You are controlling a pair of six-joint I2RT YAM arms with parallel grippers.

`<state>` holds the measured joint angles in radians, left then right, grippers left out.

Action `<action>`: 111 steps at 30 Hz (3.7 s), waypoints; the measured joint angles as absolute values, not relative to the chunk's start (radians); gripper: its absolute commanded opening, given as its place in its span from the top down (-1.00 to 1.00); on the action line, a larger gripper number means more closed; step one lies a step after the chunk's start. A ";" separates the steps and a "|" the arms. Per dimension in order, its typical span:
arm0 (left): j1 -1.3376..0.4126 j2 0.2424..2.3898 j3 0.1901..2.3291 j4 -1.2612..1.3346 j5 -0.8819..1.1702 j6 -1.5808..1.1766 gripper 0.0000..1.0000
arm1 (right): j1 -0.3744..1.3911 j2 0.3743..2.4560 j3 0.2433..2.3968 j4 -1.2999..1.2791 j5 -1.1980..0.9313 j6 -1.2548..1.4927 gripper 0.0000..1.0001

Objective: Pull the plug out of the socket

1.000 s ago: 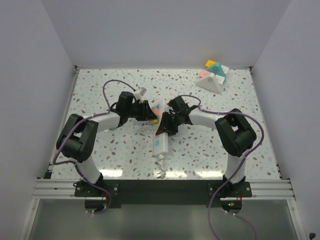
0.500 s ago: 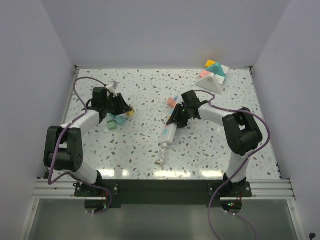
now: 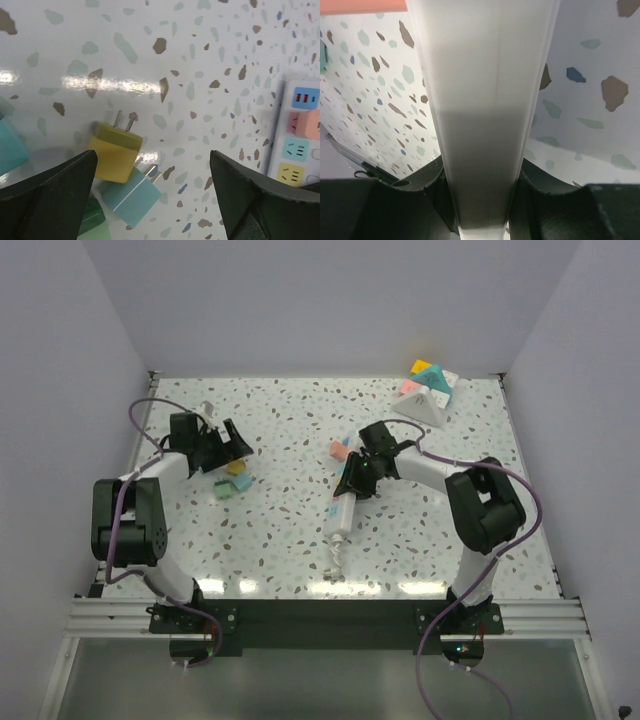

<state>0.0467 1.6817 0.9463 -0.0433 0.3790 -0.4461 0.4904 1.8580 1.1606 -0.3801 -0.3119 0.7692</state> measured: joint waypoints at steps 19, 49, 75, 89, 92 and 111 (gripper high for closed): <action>-0.383 1.854 1.162 0.049 0.480 -0.513 -1.00 | 0.615 1.894 1.238 -0.479 -0.323 0.654 1.00; -0.441 1.890 1.056 0.177 0.543 -0.589 1.00 | 0.602 1.943 1.245 -0.427 -0.313 0.720 1.00; 0.047 1.729 1.102 -0.064 0.444 -0.448 0.52 | 0.472 1.890 1.170 -0.403 -0.281 0.792 1.00; 0.135 1.815 1.090 -0.144 0.360 -0.437 -0.89 | 0.010 1.457 0.782 -0.604 -0.028 0.897 0.98; 0.135 1.746 1.034 -0.140 0.371 -0.451 -0.95 | -0.147 1.343 0.737 -0.677 0.062 0.907 0.95; 0.056 1.531 0.918 -0.038 0.496 -0.525 -1.00 | -0.590 1.190 0.627 -0.695 0.094 0.842 -0.72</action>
